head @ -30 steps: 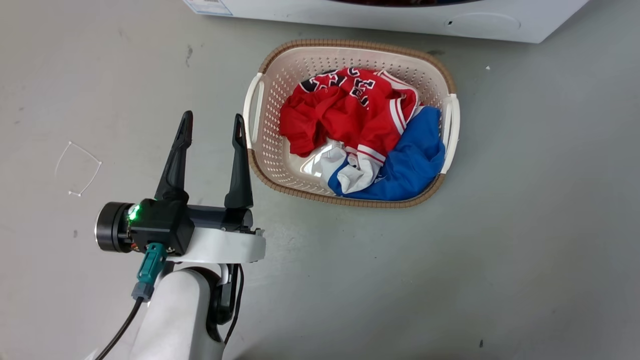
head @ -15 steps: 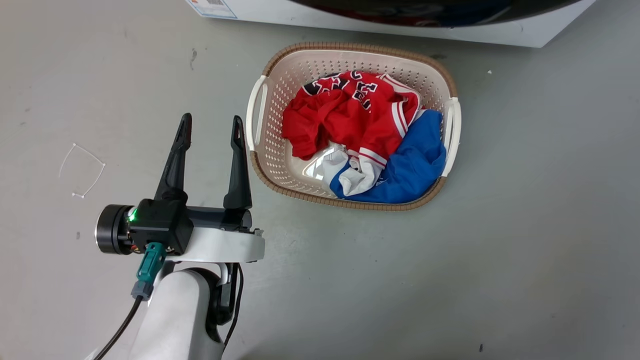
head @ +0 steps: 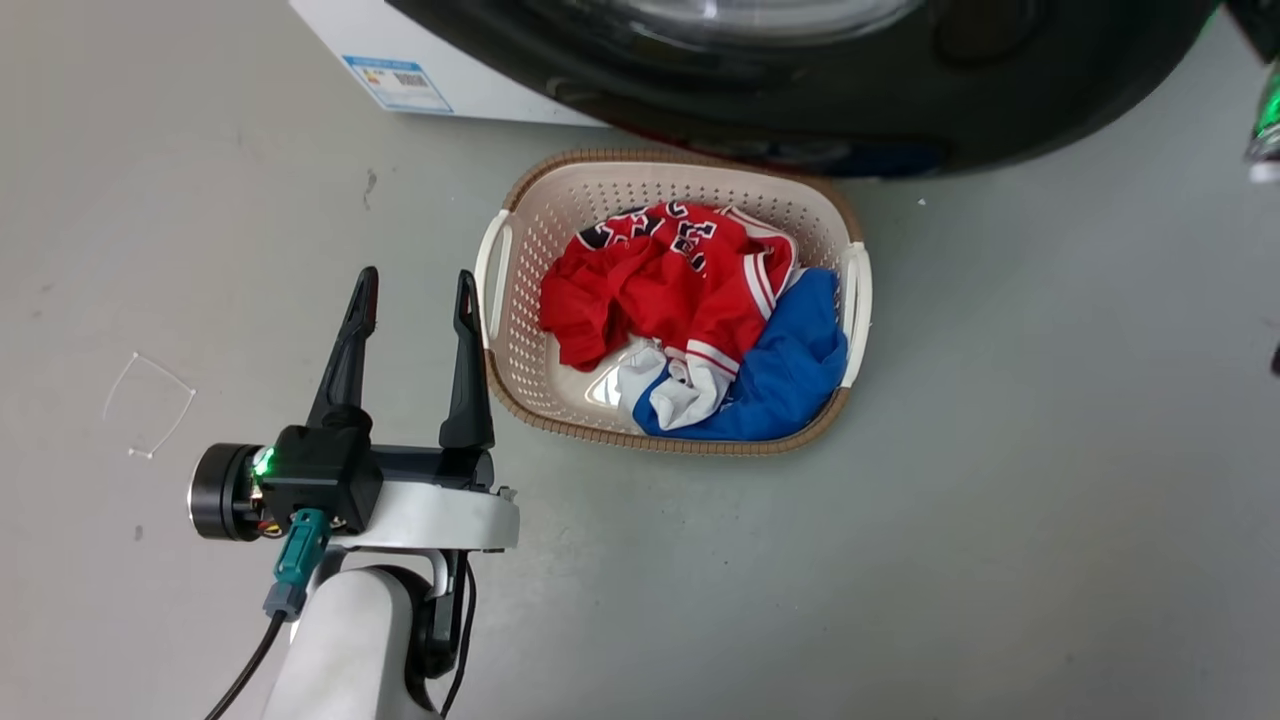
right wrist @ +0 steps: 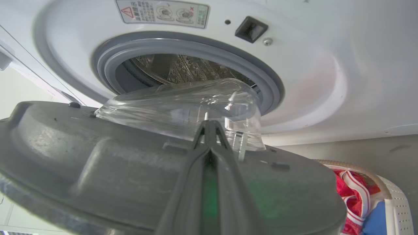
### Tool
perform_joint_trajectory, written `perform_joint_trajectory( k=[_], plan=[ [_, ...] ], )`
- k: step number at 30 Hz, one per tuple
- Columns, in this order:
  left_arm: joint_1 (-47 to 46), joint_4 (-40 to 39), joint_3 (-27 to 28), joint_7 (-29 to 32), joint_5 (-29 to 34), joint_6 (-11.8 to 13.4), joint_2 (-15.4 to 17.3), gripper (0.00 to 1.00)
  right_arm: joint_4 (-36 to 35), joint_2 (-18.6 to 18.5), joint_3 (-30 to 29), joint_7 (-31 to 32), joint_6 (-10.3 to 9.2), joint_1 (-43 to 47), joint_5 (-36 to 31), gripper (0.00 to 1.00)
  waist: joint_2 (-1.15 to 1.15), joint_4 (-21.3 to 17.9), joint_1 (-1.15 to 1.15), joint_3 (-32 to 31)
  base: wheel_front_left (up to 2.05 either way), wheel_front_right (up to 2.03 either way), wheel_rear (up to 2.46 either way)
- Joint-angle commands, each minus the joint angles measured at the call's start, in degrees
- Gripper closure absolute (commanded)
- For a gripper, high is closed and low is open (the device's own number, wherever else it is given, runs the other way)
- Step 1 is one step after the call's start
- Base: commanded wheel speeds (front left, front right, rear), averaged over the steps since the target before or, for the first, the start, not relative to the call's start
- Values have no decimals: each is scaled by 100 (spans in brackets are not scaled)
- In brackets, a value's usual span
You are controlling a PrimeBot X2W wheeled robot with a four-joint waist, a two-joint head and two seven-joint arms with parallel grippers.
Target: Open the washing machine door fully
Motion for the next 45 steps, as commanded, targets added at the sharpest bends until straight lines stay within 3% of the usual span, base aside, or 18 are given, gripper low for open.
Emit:
perform_joint_trajectory(
  k=[1,7,24,45],
  plan=[
    [56,5,32,-14,47,-11,-7,0,-172,379,261,177,64,116,59,100,0,-49,0,-107,0,0,0],
    [215,41,89,-14,81,-28,-9,0,-361,309,297,260,42,616,133,100,0,-133,0,-351,0,0,0],
    [571,73,175,-14,130,-21,-7,0,-1293,626,712,610,43,2066,413,100,0,-300,0,-920,0,0,0],
    [907,154,100,-14,194,-55,-7,0,-2162,1300,1258,698,43,3349,525,100,0,-256,0,-1507,0,0,0]
  ],
)
